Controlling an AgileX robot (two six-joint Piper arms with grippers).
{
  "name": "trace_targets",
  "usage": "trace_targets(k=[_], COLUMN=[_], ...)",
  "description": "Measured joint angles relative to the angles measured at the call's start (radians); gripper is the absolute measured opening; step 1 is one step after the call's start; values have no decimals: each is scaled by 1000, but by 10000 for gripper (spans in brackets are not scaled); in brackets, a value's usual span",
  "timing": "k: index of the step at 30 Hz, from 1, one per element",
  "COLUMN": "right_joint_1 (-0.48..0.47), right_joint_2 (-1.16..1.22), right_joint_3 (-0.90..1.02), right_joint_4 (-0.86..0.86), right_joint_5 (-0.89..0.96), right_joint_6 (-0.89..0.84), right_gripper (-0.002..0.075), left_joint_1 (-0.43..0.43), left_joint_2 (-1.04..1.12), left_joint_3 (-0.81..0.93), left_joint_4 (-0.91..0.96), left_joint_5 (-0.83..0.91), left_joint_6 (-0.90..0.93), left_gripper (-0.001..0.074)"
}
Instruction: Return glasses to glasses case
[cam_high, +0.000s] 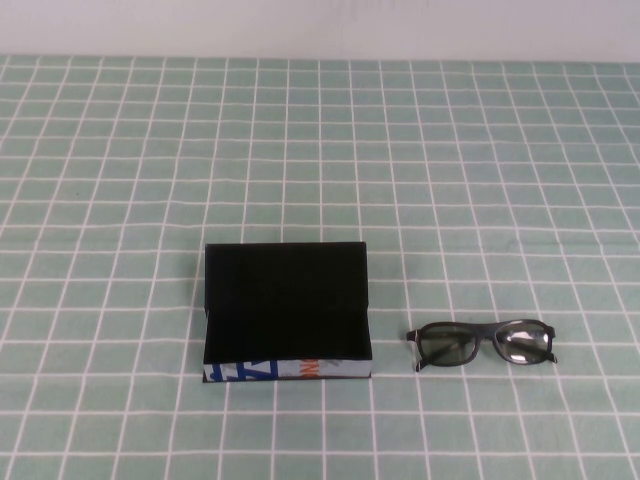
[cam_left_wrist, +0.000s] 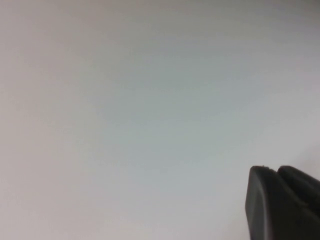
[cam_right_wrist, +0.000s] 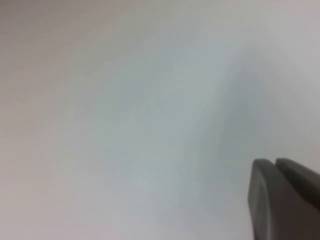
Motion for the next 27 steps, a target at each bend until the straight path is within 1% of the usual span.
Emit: trace_targets(k=[3,6,9,11,14,17,22,24,27], right_joint_1=[0,0,0,0,6,46,169,214,247], right_joint_2=[141,264,360,411,462,523,691,784,932], right_joint_3=[-79,-106,-106,-106,-86,-51,-57,-98,-192], right_joint_4=[3,8,6,10,61,95,78,61,52], right_joint_5=[247,425,540,571,564,558,616,690,804], right_joint_6=[0,-11,-82,-120,-142,-189,-497,-583,-691], right_gripper=[-13,-13,-13,-13,-13,-13,-13,-13,-13], left_joint_1=[0,0,0,0,0,0,0,0,0], left_joint_2=[64,132,192,222,237,239,239,239,239], left_joint_3=[-49,-60,-60,-60,-60,-60,-60,-60,-60], left_joint_4=[15,13,13,28,50,51,40,28,-22], left_joint_5=[165,327,469,527,558,562,576,588,607], left_joint_6=[2,2,2,3,6,6,19,42,97], left_gripper=[-2,-2,-2,-2,-2,-2,-2,-2,-2])
